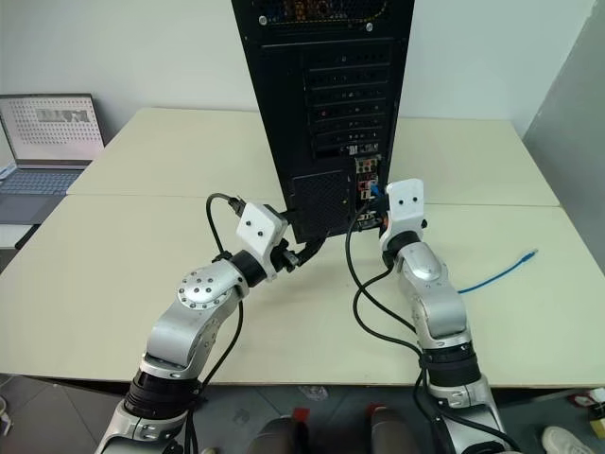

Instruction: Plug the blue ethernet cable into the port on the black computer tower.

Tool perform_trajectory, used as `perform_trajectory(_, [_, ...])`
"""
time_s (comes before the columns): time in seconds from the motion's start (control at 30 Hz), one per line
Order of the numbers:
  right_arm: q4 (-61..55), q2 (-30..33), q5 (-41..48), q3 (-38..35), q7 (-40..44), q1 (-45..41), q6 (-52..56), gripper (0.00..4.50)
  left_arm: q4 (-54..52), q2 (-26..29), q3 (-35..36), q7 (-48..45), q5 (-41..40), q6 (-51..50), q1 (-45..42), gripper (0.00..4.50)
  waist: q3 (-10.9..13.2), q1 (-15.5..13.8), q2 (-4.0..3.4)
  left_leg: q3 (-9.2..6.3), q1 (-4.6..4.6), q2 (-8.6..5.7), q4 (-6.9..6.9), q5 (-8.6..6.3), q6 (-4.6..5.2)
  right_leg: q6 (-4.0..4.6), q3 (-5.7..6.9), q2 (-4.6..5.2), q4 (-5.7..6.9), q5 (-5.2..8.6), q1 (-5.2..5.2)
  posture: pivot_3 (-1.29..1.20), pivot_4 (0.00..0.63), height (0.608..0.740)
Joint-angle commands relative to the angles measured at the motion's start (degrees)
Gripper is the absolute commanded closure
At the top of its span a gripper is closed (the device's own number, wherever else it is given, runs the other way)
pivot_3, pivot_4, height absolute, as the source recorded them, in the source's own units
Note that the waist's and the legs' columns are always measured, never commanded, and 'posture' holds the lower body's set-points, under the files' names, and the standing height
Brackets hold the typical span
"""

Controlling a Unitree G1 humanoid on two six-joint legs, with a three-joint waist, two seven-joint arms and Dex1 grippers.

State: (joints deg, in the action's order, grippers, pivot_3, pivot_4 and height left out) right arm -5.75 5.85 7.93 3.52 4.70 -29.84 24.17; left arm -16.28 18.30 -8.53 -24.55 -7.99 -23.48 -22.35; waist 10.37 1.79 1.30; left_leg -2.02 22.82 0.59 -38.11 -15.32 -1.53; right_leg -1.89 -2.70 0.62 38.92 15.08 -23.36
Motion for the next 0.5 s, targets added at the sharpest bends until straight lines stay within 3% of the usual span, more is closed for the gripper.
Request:
perform_trajectory(0.03, [-0.4,-0.9,-0.4,0.2,0.7,-1.7,-1.5,4.50,-2.9,0.0,0.8,-0.5,-0.5,0.6,-0.5,1.18,0.0,0.0,0.00,0.00,0.00,0.00,0.00,0.00,0.00,0.00,0.00,0.00,0.00,0.00,0.00,0.00,0.150,0.740])
perform_trajectory(0.5, [4.3,-2.2,-1.8,-1.3,0.1,-4.0,-3.6,4.50,-2.9,0.6,1.4,-1.1,-0.2,0.9,0.2,1.18,0.0,0.0,0.00,0.00,0.00,0.00,0.00,0.00,0.00,0.00,0.00,0.00,0.00,0.00,0.00,0.00,0.150,0.740])
